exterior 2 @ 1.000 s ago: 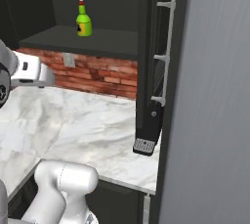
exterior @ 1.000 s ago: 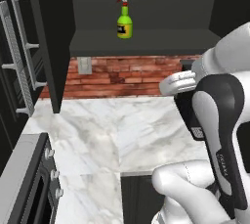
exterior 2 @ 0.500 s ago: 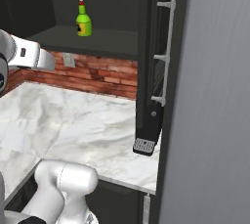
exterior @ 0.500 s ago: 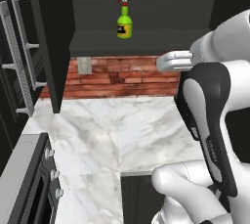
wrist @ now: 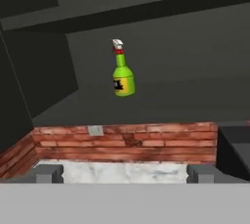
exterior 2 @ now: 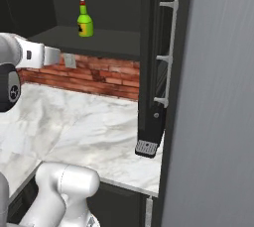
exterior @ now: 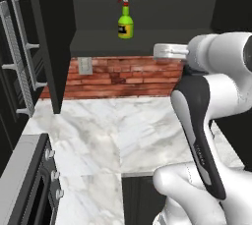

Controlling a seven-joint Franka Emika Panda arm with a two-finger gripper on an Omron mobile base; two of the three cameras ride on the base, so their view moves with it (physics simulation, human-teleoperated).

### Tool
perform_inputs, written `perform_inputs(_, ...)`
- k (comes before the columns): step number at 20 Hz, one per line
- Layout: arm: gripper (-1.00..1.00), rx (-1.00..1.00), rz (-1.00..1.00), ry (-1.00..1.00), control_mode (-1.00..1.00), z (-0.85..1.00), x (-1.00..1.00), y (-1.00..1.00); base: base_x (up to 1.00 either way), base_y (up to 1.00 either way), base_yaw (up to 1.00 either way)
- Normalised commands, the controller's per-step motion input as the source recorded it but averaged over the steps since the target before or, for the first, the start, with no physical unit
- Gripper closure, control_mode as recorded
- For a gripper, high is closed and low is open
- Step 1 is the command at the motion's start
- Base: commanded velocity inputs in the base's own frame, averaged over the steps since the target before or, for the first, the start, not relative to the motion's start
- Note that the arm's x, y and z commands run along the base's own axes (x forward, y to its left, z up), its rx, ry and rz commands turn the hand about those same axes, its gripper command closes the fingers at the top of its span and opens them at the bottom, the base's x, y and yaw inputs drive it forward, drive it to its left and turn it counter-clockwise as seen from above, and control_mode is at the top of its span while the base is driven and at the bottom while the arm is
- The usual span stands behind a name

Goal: Move the cutting board and knife to the sink. Then move spray from the cabinet to the counter.

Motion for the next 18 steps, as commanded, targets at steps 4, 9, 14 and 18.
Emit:
perform_inputs(4,-1.00,-0.02,0.05,-0.04,-1.00,0.86,0.01,0.00,0.00,0.00,0.00)
perform_inputs(9,-1.00,-0.03,0.03,0.09,-1.00,0.21,0.24,0.00,0.00,0.00,0.00)
perform_inputs(14,-1.00,0.00,0.00,0.00,-1.00,-0.02,0.21,-0.01,0.00,0.00,0.00)
perform_inputs(18,-1.00,0.00,0.00,0.00,-1.00,0.00,0.47,-0.09,0.00,0.00,0.00)
